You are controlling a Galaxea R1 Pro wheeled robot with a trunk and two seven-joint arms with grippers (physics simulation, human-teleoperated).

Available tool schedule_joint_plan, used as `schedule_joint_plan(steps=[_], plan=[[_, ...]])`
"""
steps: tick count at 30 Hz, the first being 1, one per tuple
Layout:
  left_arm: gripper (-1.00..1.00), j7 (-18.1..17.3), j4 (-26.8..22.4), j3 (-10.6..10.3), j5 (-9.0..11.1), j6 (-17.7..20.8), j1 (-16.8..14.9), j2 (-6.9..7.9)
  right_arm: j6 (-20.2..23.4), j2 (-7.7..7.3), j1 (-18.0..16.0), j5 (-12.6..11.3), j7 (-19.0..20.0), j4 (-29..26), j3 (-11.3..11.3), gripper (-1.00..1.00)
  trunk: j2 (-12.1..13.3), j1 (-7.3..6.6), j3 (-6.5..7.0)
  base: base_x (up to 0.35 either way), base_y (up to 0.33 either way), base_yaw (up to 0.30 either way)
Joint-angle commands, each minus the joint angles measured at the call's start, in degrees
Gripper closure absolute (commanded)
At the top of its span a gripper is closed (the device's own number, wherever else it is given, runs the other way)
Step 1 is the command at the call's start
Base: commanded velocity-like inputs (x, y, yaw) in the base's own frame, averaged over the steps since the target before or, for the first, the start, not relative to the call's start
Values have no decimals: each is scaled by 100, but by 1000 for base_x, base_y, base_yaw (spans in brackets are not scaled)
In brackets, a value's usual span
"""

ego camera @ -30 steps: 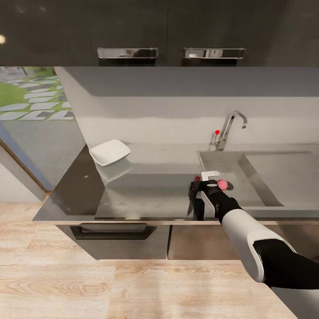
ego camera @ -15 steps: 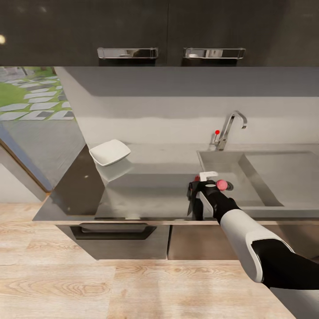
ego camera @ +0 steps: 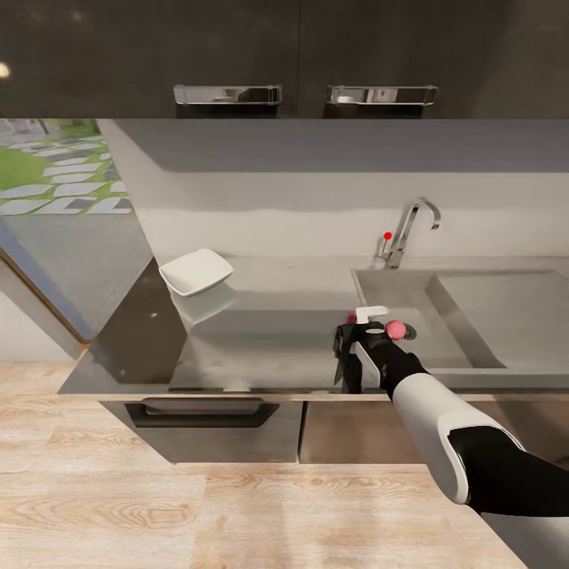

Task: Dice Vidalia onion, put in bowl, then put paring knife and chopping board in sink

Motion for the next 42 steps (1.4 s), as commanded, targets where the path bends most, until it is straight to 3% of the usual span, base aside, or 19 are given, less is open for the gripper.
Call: schedule_joint_plan(steps=[1, 17, 42], plan=[[-100, 37, -6, -21, 12, -8, 2, 2, 54, -3, -3, 21, -29, -5, 40, -100, -10, 4, -9, 0, 0, 0], [-100, 31, 5, -13, 12, 4, 3, 2, 52, 14, -3, 27, -32, -129, 40, -100, -10, 4, -9, 0, 0, 0], [-100, 28, 78, -12, 12, 6, -1, -2, 179, -2, -3, 14, -69, -1295, 33, -100, -10, 4, -9, 0, 0, 0]])
